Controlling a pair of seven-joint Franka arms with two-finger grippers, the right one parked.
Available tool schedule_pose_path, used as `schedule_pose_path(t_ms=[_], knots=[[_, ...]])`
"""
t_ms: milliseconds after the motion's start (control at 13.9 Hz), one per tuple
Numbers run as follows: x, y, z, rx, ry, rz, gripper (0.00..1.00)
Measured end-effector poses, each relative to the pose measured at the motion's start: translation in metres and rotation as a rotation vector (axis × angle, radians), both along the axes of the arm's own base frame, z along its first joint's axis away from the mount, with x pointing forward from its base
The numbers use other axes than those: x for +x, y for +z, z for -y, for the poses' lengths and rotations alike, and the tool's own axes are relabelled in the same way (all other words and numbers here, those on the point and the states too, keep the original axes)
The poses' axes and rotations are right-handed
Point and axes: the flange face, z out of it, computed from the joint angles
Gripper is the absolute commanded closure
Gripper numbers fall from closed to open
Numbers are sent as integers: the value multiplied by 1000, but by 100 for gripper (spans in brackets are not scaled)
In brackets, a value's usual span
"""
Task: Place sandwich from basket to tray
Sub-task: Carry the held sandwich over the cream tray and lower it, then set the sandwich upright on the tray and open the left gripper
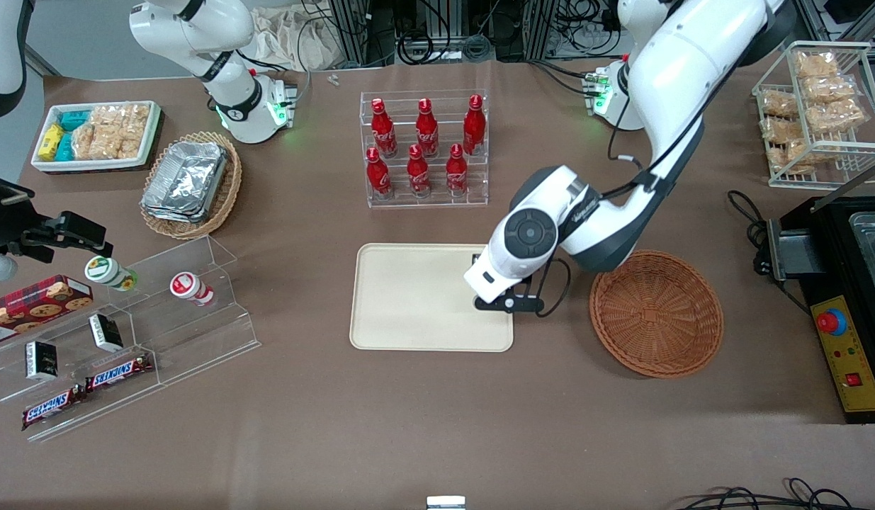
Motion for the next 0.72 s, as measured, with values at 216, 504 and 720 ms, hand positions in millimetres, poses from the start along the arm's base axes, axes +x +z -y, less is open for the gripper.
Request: schedule_pose_path(t_ms=[216,504,720], knots=[[2,-28,5,-5,-20,13,100],[3,-46,9,-28,-17,12,100],[4,-55,12,-50,-13,19,72]])
